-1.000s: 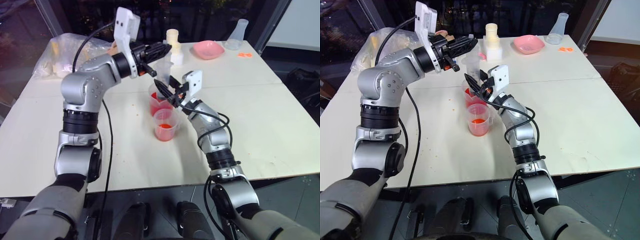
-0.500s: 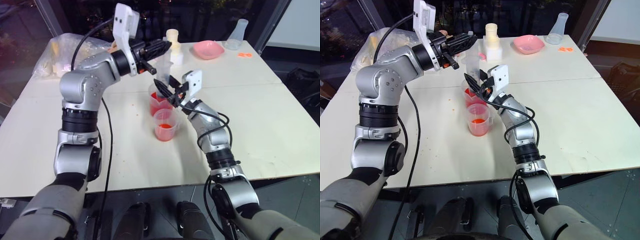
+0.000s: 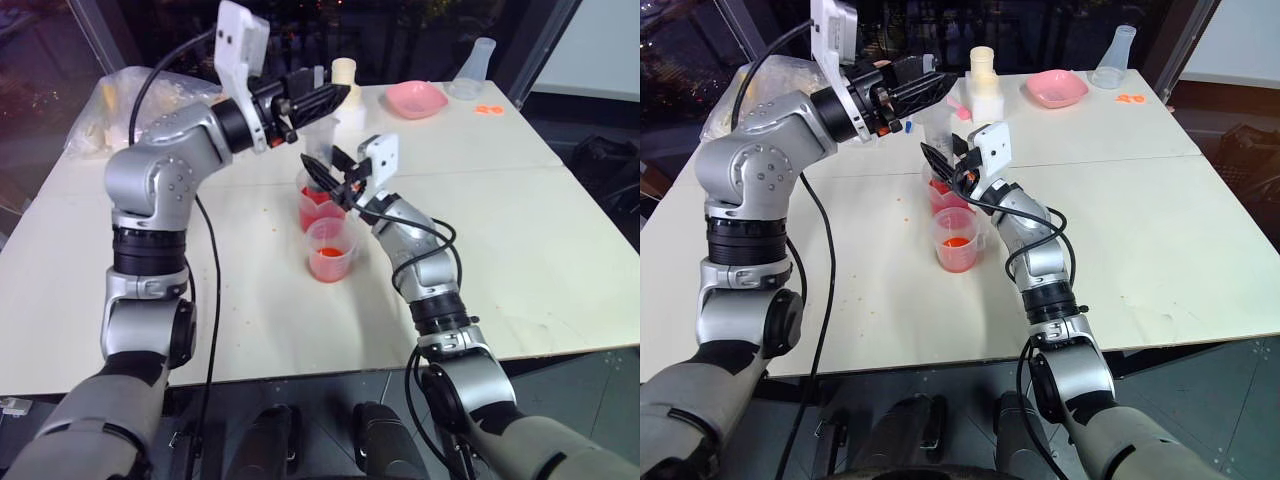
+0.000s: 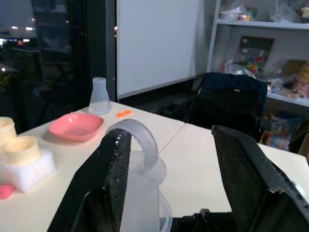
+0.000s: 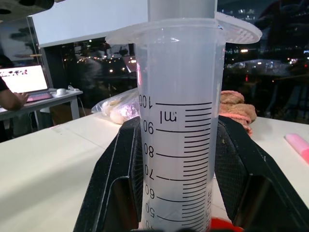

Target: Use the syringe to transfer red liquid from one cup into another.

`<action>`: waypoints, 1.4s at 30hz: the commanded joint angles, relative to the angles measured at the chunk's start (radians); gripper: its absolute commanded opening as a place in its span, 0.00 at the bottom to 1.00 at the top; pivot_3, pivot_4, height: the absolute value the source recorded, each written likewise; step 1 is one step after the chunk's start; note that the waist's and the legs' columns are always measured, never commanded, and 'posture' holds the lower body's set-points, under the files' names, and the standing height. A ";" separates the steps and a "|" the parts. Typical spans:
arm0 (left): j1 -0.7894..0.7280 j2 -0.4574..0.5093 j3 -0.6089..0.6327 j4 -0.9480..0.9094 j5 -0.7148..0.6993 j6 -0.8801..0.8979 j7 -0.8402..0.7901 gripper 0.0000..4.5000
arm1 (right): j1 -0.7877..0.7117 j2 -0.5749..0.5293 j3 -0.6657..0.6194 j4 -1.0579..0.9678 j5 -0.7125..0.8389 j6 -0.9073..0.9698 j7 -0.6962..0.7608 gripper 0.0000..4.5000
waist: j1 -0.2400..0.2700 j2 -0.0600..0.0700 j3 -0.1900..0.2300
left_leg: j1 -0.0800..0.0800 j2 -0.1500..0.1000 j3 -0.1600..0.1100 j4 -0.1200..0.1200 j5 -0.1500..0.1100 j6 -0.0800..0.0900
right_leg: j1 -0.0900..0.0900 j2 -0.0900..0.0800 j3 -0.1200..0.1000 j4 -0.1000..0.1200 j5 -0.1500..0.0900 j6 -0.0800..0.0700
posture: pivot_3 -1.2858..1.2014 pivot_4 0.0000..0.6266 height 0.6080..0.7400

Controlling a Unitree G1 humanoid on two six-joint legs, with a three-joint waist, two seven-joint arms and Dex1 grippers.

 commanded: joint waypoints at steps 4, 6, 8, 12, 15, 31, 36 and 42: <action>0.013 0.034 0.052 -0.057 -0.032 0.013 0.026 0.65 | -0.038 -0.013 0.001 -0.045 0.011 -0.007 0.009 0.32 | 0.001 0.000 0.000 | 0.000 0.000 0.000 0.000 0.000 0.000 | 0.000 0.000 0.000 0.000 0.000 0.000 | 0.52 0.24 1.00; 0.018 0.038 0.057 -0.062 -0.037 0.017 0.030 0.65 | -0.041 -0.014 0.000 -0.043 0.011 -0.008 0.010 0.32 | 0.001 0.000 0.000 | 0.000 0.000 0.000 0.000 0.000 0.000 | 0.000 0.000 0.000 0.000 0.000 0.000 | 0.52 0.24 1.00; 0.024 0.046 0.069 -0.073 -0.046 0.027 0.039 0.65 | -0.049 -0.016 -0.005 -0.040 0.013 -0.010 0.009 0.32 | 0.001 0.000 0.000 | 0.000 0.000 0.000 0.000 0.000 0.000 | 0.000 0.000 0.000 0.000 0.000 0.000 | 0.52 0.24 1.00; 0.061 0.080 0.107 -0.128 -0.082 0.074 0.067 0.65 | -0.067 -0.024 -0.019 -0.030 0.016 -0.016 0.003 0.32 | -0.002 0.000 0.000 | 0.000 0.000 0.000 0.000 0.000 0.000 | 0.000 0.000 0.000 0.000 0.000 0.000 | 0.52 0.24 1.00; 0.106 0.108 0.147 -0.181 -0.119 0.121 0.091 0.65 | -0.083 -0.031 -0.027 -0.029 0.018 -0.021 -0.002 0.32 | -0.002 0.000 0.000 | 0.000 0.000 0.000 0.000 0.000 0.000 | 0.000 0.000 0.000 0.000 0.000 0.000 | 0.52 0.24 1.00; 0.161 0.152 0.154 -0.151 -0.118 0.081 0.108 0.65 | -0.019 -0.123 -0.060 -0.482 0.122 0.242 -0.088 0.32 | 0.005 0.000 0.000 | 0.000 0.000 0.000 0.000 0.000 0.000 | 0.000 0.000 0.000 0.000 0.000 0.000 | 0.52 0.24 1.00; 0.148 0.111 0.099 -0.052 -0.065 0.015 0.090 0.65 | 0.065 -0.126 -0.049 -0.715 0.200 0.442 -0.174 0.32 | 0.007 0.000 0.000 | 0.000 0.000 -0.001 0.000 0.000 0.001 | 0.000 0.000 0.000 0.000 0.000 0.000 | 0.52 0.24 1.00; 0.103 0.077 0.087 -0.005 -0.066 -0.007 0.064 0.65 | 0.164 -0.123 -0.009 -0.807 0.194 0.509 -0.218 0.32 | 0.006 0.000 0.000 | 0.000 0.000 0.000 0.000 -0.001 0.003 | 0.000 0.000 0.000 0.000 0.000 0.000 | 0.52 0.24 1.00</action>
